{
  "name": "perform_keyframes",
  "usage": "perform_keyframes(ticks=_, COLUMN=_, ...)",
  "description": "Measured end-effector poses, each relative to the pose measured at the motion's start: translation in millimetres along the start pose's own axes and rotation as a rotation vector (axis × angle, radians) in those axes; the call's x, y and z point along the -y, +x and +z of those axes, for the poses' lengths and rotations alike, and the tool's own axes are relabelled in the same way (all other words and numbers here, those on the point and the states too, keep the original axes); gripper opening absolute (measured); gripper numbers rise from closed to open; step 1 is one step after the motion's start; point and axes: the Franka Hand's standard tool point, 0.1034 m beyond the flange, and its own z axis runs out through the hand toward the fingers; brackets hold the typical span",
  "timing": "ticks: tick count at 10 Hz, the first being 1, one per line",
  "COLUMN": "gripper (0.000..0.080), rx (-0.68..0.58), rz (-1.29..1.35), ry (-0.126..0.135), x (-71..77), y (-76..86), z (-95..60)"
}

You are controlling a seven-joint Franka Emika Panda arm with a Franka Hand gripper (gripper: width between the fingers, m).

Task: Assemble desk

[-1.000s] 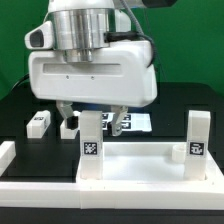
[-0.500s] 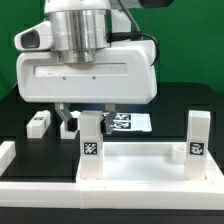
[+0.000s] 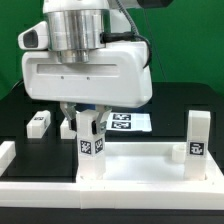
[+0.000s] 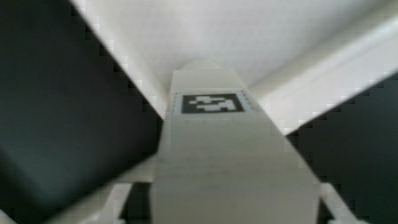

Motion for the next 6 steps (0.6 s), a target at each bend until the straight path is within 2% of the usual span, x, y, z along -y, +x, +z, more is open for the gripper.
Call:
perform_keyframes(ticks=1, gripper=0.0287, rx=0.017, rz=0.171, ry=-0.007, x=-2.0, y=-1.2, z=-0.6)
perform_keyframes(ticks=3, gripper=0.0287, rx=0.046, rz=0.585, ry=0.003, x=-2.5, y=-1.4, z=0.5)
perform_keyframes(ticks=4, gripper=0.0287, rx=0.067, rz=0.75, ry=-0.003, x=-2.0, y=-0.1, z=0.5)
perform_keyframes(ticks=6, gripper=0.0287, rx=0.08, rz=0.961, ry=-0.005, x=-0.5, y=-0.7, z=-0.1)
